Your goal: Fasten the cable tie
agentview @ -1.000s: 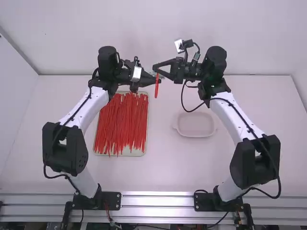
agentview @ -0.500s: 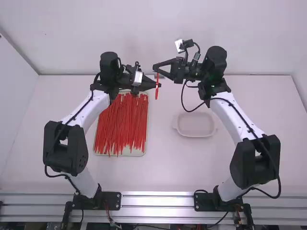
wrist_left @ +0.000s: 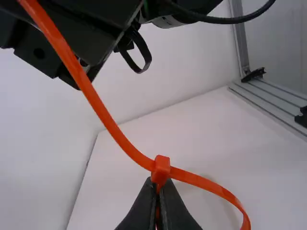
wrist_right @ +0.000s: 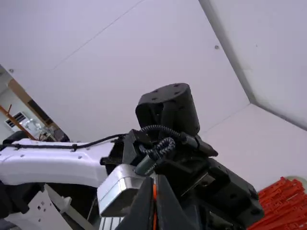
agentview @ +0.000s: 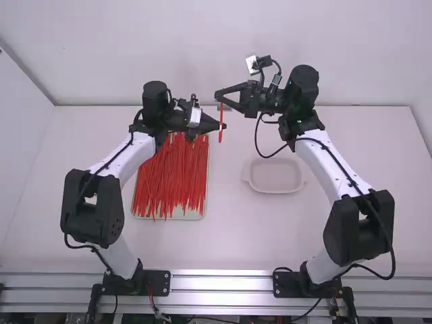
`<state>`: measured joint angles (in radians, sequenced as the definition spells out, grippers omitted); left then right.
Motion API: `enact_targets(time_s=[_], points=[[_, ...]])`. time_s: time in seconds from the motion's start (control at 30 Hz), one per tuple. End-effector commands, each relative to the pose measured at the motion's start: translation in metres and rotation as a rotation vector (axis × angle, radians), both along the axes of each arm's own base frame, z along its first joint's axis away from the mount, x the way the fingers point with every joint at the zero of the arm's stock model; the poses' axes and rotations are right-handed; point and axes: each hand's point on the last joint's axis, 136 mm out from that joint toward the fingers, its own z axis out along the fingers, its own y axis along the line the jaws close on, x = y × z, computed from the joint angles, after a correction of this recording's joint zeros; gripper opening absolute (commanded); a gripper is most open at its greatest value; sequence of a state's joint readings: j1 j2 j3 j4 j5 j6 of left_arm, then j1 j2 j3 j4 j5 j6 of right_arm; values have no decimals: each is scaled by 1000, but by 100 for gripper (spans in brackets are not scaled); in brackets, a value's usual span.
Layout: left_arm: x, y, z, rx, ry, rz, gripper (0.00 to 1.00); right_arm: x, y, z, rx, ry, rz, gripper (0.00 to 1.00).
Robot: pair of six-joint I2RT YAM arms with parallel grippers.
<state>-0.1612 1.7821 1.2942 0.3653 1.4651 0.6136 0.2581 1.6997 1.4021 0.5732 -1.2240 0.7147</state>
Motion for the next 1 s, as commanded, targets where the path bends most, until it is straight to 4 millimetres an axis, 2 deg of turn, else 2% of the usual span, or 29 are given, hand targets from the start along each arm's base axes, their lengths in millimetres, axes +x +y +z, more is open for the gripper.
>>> enact_targets(time_s=[0.0, 0.33, 0.97], points=[[-2, -3, -19, 14, 53, 8, 2, -3, -3, 22, 23, -61, -22, 0], [-9, -2, -37, 14, 56, 5, 2, -2, -1, 22, 26, -59, -29, 0], [-29, 2, -91, 37, 133, 37, 2, -2, 2, 23, 30, -44, -33, 0]])
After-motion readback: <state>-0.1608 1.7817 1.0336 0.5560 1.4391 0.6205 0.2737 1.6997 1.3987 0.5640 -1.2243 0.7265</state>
